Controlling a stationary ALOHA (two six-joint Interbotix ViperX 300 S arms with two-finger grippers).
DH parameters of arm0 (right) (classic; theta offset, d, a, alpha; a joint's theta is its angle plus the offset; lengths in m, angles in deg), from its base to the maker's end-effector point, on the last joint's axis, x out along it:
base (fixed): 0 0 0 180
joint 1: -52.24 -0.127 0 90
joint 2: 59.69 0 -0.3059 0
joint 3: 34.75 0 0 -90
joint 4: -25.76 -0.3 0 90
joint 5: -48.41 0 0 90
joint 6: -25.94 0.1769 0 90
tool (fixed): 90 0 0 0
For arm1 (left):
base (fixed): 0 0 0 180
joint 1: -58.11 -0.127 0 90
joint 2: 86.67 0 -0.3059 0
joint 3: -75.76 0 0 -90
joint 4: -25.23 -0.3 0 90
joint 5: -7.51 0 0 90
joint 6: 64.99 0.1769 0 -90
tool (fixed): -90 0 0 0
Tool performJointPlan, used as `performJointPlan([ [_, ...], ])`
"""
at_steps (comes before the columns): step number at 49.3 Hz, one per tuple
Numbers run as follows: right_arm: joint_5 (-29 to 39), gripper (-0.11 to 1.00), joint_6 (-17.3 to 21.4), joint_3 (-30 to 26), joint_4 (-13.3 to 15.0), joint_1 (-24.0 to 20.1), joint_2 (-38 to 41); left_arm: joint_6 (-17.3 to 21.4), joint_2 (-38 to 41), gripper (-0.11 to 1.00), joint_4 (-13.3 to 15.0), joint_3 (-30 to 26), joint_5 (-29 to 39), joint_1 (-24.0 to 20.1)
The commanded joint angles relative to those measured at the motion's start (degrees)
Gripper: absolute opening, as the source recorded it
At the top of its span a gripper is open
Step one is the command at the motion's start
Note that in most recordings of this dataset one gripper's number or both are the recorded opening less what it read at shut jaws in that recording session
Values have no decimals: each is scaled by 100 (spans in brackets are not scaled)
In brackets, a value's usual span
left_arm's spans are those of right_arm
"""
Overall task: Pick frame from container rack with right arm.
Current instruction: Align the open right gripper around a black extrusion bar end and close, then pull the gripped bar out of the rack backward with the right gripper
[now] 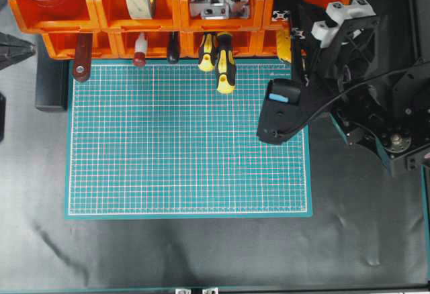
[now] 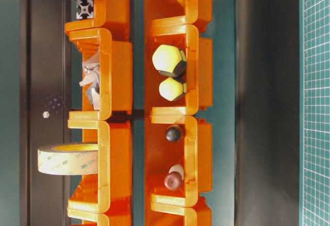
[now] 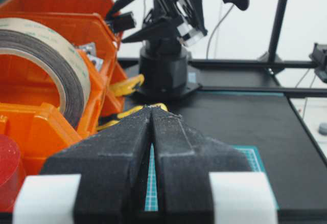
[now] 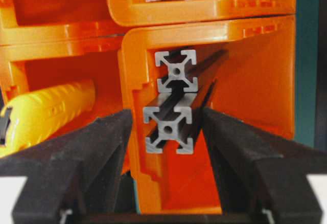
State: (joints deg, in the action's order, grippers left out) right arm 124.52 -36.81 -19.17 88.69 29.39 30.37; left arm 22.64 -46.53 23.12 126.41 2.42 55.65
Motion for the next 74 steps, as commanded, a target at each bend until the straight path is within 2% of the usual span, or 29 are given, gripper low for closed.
performJointPlan([
  [1,255,46,18,-167,88,-79,-53,-18,26,0,-18,-185,-26,-26],
  [7,527,45,-26,-316,264,-255,-62,-18,26,0,-18,-185,-26,-18],
  [11,773,25,-53,-439,545,-448,-53,-18,26,0,-18,-185,-26,-18],
  [12,835,23,-53,-483,624,-510,-53,-18,26,0,-18,-185,-26,-18],
  [15,1081,24,-79,-615,844,-686,-26,-18,26,0,-18,-185,-9,-18],
  [19,1477,24,-246,-756,993,-905,26,-9,26,0,-18,-185,26,-26],
  [30,1986,24,-677,-940,1011,-1345,141,-18,18,0,-18,-193,114,-26],
  [42,2206,24,-677,-1169,1011,-1828,396,-18,0,0,-18,-193,114,-26],
  [54,2241,24,-694,-1802,1020,-2417,940,-18,0,0,-18,-193,141,-26],
  [64,2171,24,-659,-2268,976,-2689,1477,-18,-18,0,-18,-193,255,-18],
  [70,1942,24,-624,-2364,817,-2777,1758,-18,-53,0,-18,-193,299,-26],
  [74,1652,24,-606,-2347,598,-2795,1907,-18,-88,0,-18,-193,334,-18],
])
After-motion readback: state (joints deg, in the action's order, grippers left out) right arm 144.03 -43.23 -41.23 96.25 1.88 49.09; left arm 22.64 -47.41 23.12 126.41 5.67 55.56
